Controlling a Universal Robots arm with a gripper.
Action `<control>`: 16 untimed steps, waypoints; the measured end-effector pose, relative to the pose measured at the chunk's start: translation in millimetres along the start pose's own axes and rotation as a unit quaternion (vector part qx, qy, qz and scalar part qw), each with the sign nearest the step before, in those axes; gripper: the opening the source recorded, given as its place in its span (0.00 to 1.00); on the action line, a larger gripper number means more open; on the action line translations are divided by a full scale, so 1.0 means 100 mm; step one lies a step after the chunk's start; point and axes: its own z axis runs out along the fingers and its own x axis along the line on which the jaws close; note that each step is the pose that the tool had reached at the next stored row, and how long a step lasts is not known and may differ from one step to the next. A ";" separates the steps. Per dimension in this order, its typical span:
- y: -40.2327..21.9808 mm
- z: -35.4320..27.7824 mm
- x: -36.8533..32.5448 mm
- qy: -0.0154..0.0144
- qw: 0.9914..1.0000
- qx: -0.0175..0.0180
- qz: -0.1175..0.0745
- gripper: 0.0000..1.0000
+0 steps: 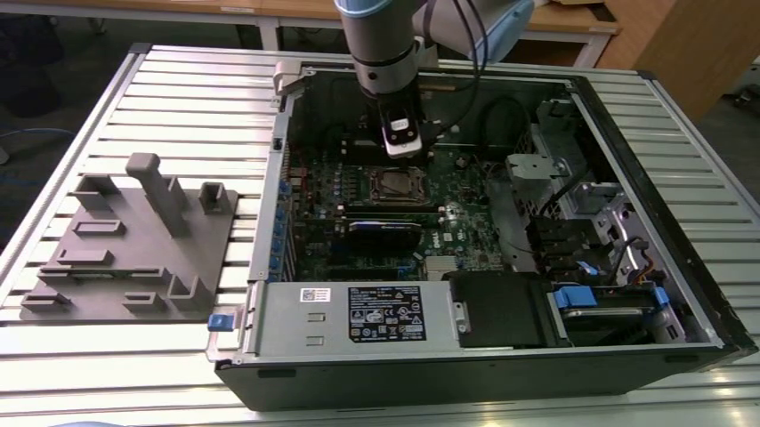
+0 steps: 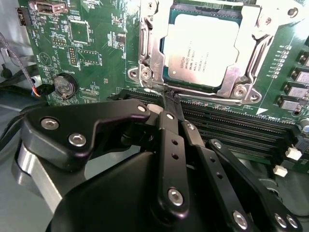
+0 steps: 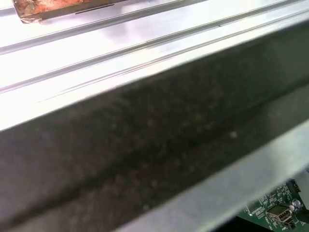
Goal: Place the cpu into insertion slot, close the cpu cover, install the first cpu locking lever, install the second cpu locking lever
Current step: 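Install the first cpu locking lever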
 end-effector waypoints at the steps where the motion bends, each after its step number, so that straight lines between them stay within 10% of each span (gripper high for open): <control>1: 0.001 -0.003 0.000 0.000 1.000 0.000 0.000 0.10; 16: 0.045 -0.212 -0.041 0.000 1.000 0.001 0.000 0.10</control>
